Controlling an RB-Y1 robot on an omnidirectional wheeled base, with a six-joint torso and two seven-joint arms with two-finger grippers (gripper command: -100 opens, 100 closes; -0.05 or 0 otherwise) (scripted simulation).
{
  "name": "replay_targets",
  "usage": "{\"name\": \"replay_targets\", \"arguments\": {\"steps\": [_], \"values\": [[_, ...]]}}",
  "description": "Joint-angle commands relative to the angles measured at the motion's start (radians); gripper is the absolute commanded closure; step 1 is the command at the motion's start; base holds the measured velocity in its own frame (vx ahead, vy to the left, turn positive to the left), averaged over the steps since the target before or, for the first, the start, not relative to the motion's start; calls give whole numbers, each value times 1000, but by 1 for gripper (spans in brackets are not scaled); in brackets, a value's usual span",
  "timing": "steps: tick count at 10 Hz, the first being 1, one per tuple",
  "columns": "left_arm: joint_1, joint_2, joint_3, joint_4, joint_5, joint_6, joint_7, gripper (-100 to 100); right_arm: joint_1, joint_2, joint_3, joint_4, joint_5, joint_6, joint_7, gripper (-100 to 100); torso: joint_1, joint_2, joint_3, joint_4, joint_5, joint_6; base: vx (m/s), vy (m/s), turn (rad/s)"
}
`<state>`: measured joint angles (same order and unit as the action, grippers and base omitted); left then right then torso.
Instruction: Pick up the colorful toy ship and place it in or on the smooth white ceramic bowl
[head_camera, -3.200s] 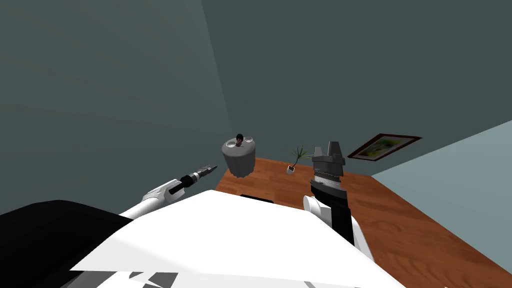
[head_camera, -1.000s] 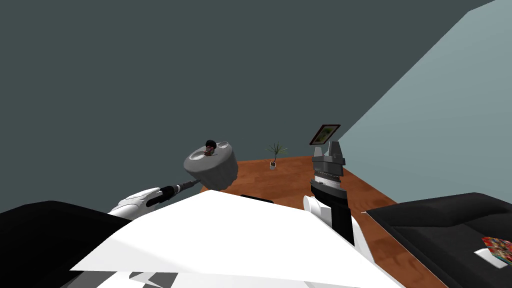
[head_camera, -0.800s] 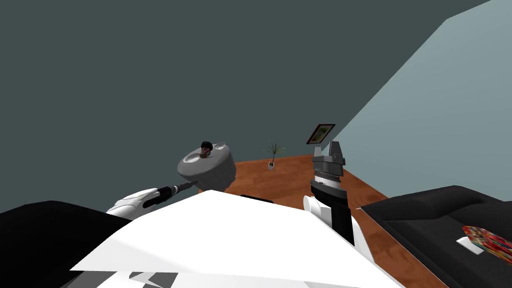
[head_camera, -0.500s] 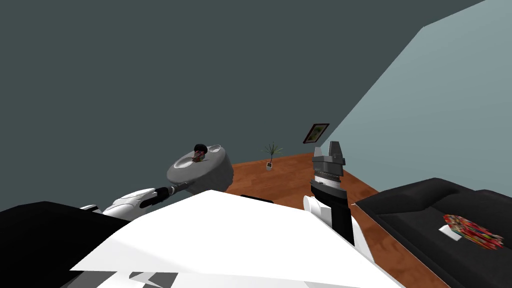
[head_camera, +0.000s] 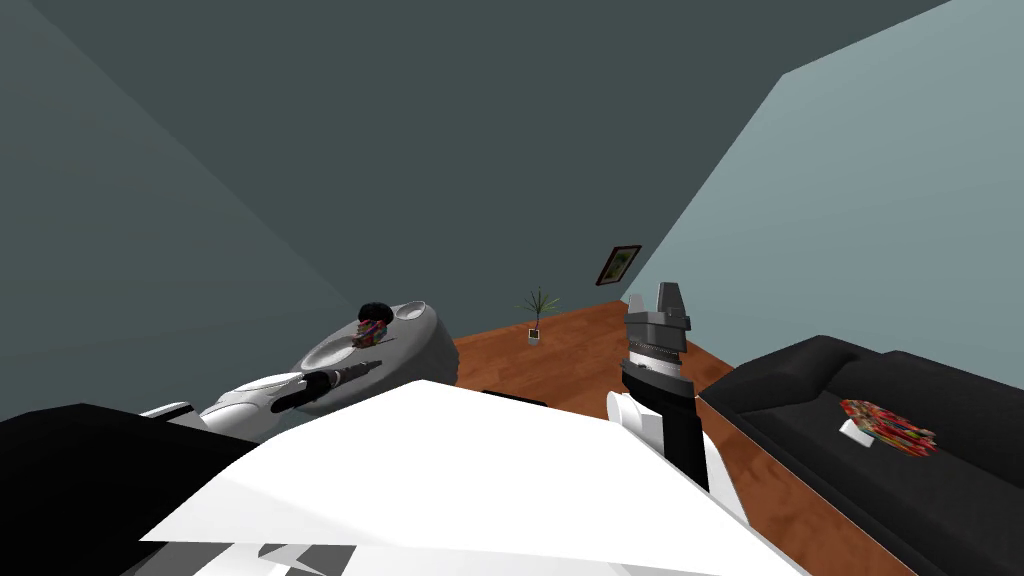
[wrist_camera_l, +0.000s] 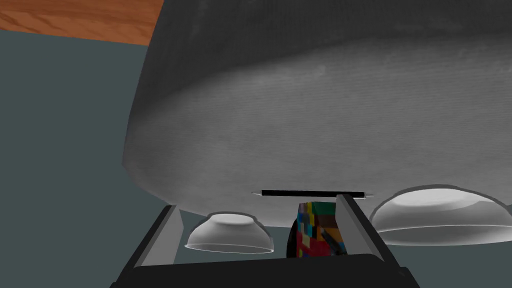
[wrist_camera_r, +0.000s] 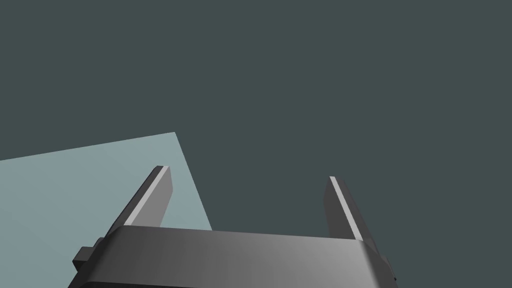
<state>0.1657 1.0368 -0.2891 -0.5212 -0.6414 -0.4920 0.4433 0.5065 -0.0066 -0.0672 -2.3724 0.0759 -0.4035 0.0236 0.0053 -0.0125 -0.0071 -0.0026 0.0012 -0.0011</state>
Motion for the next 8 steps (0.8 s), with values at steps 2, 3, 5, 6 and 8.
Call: {"name": "replay_targets", "arguments": {"steps": [2, 3, 5, 6, 8], "values": [[-28, 20, 5, 7, -8, 17, 33, -100, 0, 0, 0, 0, 0, 0, 0, 0, 1, -1, 0, 0, 0, 1, 204, 121, -148], [-28, 20, 5, 7, -8, 17, 33, -100, 0, 0, 0, 0, 0, 0, 0, 0, 1, 0, 0, 0, 0, 1, 130, 102, -71], [-22, 23, 3, -3, -8, 21, 39, 0, 0, 0, 0, 0, 0, 0, 0, 0, -4, 8, 5, 2, -1, 0, 30, 25, -4], [-29, -7, 6, 8, 2, 40, 14, -100, 0, 0, 0, 0, 0, 0, 0, 0, -7, 11, 6, 2, -1, -1, 22, 44, -59], [-31, -13, 9, 16, 4, 36, 7, -100, 0, 0, 0, 0, 0, 0, 0, 0, -3, 12, 7, 3, 0, 0, 22, 69, -51]]}}
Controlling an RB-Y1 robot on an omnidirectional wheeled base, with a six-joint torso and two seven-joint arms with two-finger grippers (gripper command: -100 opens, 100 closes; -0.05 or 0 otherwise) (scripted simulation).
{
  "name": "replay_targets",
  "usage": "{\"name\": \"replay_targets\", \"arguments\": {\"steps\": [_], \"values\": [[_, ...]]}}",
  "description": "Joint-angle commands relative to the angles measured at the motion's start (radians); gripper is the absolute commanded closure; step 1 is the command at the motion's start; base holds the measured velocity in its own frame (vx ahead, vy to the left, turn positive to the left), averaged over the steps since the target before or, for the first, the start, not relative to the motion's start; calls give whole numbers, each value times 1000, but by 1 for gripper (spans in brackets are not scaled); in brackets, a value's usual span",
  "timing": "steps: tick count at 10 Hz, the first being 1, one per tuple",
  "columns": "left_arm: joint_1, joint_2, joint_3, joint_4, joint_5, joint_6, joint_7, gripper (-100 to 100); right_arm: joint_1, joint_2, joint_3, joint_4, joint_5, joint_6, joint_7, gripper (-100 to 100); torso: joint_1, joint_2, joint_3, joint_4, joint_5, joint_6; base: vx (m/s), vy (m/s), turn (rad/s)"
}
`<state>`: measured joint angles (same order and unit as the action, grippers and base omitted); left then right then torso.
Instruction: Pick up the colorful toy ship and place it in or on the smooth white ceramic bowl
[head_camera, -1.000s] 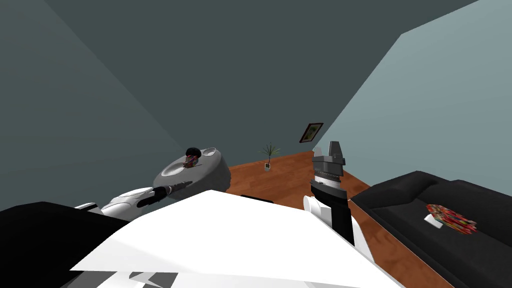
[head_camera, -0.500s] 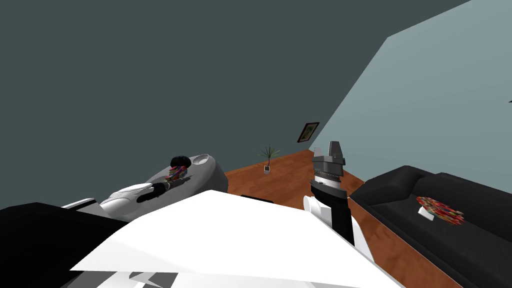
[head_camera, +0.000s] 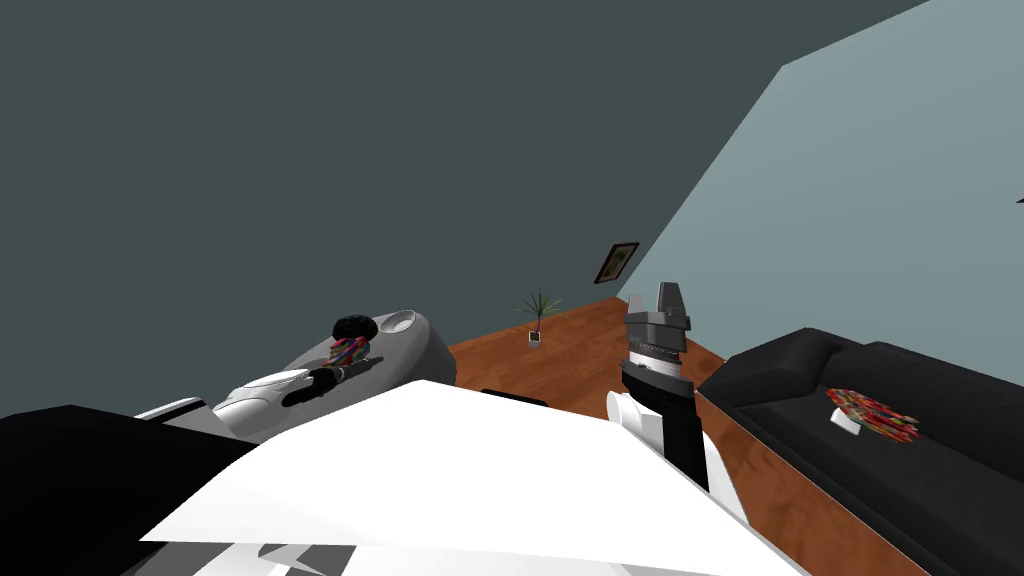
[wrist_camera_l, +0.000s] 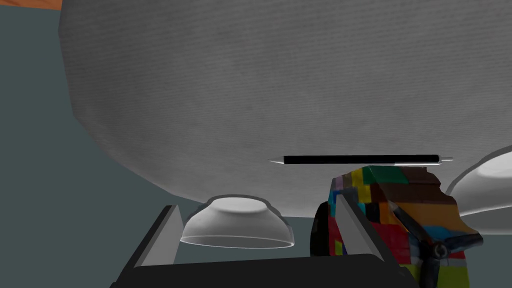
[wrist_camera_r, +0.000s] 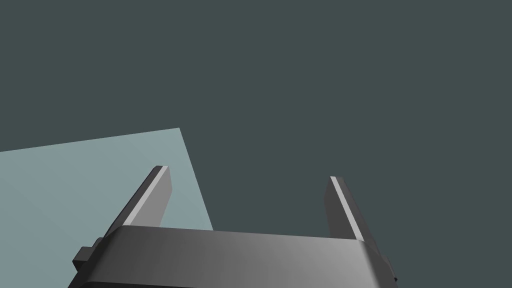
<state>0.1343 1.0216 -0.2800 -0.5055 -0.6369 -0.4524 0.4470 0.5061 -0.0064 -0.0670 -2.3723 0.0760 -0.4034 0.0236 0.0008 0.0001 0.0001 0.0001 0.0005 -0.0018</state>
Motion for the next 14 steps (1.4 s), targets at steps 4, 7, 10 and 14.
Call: {"name": "replay_targets", "arguments": {"steps": [4, 7, 10, 14], "values": [[0, 0, 0, 0, 0, 0, 0, 100, 0, 0, 0, 0, 0, 0, 0, 0, -3, 1, 1, 0, -1, 0, 1, 2, 0], [1, 35, 7, -7, 1, 32, 34, -100, 0, 0, 0, 0, 0, 0, 0, 0, -4, 1, 1, 0, -1, 0, 3, -20, 51], [2, 88, 15, -13, -6, 50, 64, -100, 0, 0, 0, 0, 0, 0, 0, 0, -9, 1, 0, 0, -2, 0, 12, -73, 76], [2, 142, 24, -16, -16, 59, 89, -100, 0, 0, 0, 0, 0, 0, 0, 0, -4, 1, 1, 0, -1, 0, 1, -20, 25]]}}
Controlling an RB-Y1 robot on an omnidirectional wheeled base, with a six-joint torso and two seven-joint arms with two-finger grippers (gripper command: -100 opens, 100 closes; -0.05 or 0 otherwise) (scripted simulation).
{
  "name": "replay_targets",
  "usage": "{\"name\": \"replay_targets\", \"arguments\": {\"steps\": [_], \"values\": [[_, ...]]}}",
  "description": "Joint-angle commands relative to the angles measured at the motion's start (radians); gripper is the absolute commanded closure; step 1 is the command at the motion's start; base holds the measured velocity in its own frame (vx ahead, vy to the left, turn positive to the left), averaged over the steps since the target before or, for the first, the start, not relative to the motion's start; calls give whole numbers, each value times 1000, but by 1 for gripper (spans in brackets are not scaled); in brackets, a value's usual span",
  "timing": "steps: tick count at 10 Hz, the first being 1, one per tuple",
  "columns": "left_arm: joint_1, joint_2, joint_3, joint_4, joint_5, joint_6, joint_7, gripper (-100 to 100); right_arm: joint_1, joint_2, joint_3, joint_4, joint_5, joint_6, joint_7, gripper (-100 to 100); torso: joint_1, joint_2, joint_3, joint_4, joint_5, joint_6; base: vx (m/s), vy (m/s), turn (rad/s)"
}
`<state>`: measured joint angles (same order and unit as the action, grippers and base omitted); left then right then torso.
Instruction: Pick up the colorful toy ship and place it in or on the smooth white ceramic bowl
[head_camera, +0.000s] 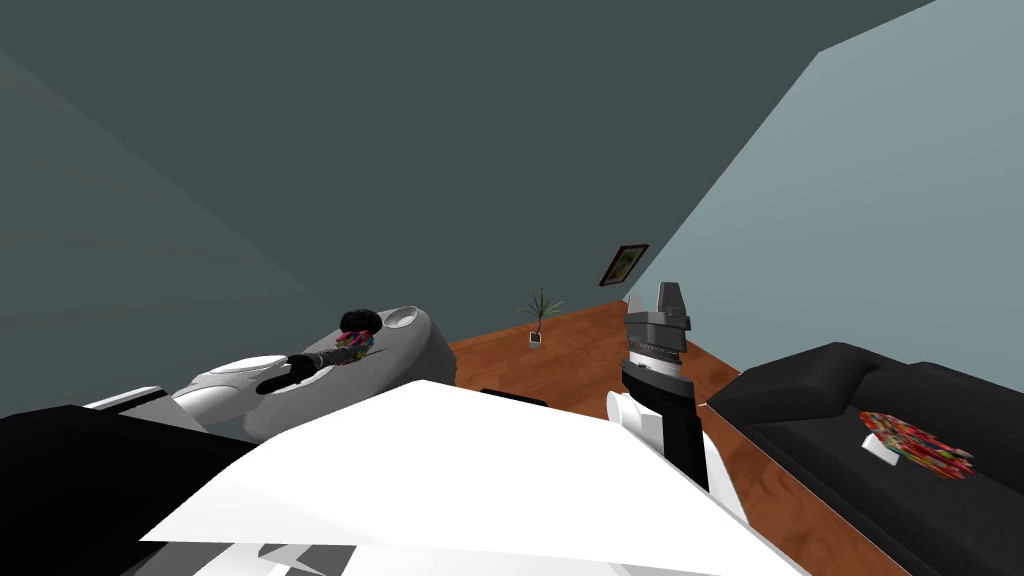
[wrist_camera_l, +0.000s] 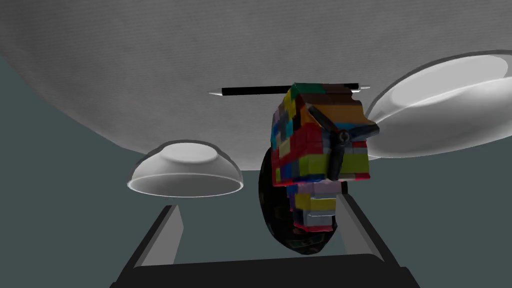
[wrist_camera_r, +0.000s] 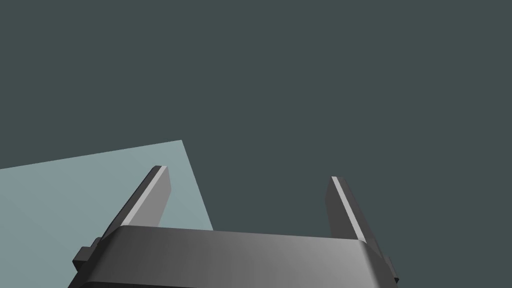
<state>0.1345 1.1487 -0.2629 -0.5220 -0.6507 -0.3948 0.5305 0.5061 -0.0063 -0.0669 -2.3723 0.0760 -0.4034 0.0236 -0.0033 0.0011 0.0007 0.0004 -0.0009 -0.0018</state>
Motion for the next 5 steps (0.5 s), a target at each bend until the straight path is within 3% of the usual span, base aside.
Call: {"name": "replay_targets", "arguments": {"steps": [1, 3, 4, 5], "values": [[1, 35, 10, -1, -7, 3, 13, -100, 0, 0, 0, 0, 0, 0, 0, 0, 0, 0, 0, 0, 0, 0, 10, -12, 29], [-3, 94, 21, -7, -22, 4, 38, -100, 0, 0, 0, 0, 0, 0, 0, 0, 0, -1, -1, 0, 0, 0, 31, 1, -6], [15, 94, 21, -44, -22, 4, 38, -100, 0, 0, 0, 0, 0, 0, 0, 0, 1, -2, -1, 0, 0, 0, 38, 20, -10], [-3, 94, 21, -25, -22, 4, 38, -100, 0, 0, 0, 0, 0, 0, 0, 0, 1, -2, -1, -1, 1, 1, 17, 8, -4]]}}
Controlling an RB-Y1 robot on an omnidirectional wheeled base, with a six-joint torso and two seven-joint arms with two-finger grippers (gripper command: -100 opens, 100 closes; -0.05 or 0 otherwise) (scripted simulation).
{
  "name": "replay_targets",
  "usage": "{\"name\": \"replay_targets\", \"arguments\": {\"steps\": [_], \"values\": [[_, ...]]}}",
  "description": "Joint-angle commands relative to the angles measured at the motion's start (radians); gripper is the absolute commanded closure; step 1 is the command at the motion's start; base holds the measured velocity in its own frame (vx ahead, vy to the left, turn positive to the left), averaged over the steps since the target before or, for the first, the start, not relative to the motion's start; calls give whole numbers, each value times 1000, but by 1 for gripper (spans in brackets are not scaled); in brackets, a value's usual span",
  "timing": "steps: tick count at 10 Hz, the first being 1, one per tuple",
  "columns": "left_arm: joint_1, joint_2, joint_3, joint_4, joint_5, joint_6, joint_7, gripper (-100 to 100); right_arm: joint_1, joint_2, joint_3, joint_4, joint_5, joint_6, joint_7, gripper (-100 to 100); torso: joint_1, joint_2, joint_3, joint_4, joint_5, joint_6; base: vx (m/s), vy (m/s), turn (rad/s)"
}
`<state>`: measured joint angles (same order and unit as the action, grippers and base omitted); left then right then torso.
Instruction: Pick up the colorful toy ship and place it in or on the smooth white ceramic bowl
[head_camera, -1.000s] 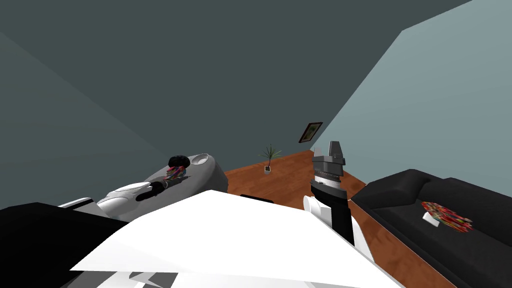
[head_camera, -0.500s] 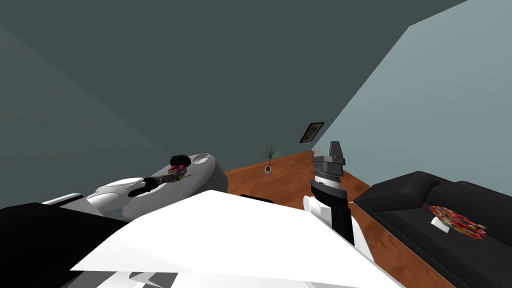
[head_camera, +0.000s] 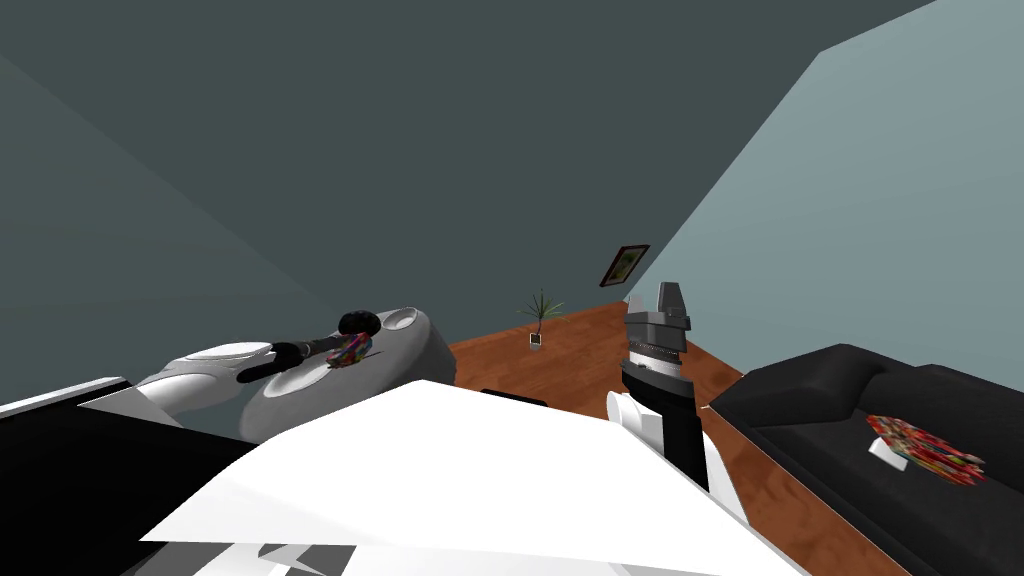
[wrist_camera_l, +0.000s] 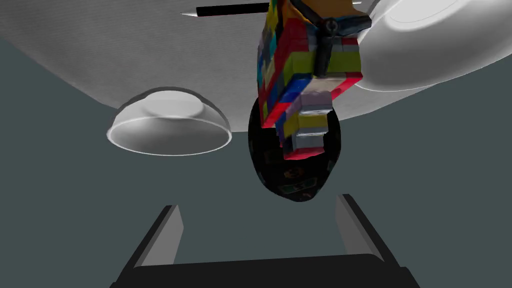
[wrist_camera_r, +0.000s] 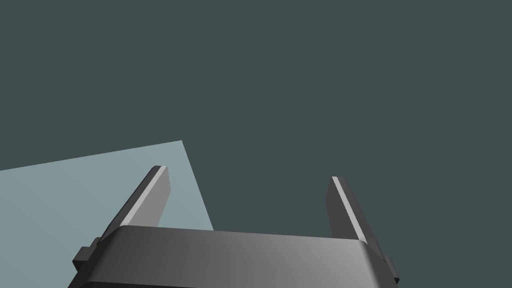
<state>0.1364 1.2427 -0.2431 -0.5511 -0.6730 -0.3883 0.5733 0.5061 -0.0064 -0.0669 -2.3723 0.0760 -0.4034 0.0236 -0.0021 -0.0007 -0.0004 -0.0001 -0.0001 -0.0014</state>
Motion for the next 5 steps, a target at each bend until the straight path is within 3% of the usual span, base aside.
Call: {"name": "replay_targets", "arguments": {"steps": [1, 3, 5], "values": [[-7, 36, 8, 19, -12, -7, 9, -100, 0, 0, 0, 0, 0, 0, 0, 0, 0, 0, 0, 0, 0, 0, 32, 17, -38], [-8, 53, 11, 18, -18, -10, 15, -100, 0, 0, 0, 0, 0, 0, 0, 0, 1, -1, -1, 0, 0, 0, 43, 30, -25], [-9, 105, 16, 13, -40, -32, 32, -100, 0, 0, 0, 0, 0, 0, 0, 0, 1, -1, 0, 0, 0, 0, 36, 57, -60]]}}
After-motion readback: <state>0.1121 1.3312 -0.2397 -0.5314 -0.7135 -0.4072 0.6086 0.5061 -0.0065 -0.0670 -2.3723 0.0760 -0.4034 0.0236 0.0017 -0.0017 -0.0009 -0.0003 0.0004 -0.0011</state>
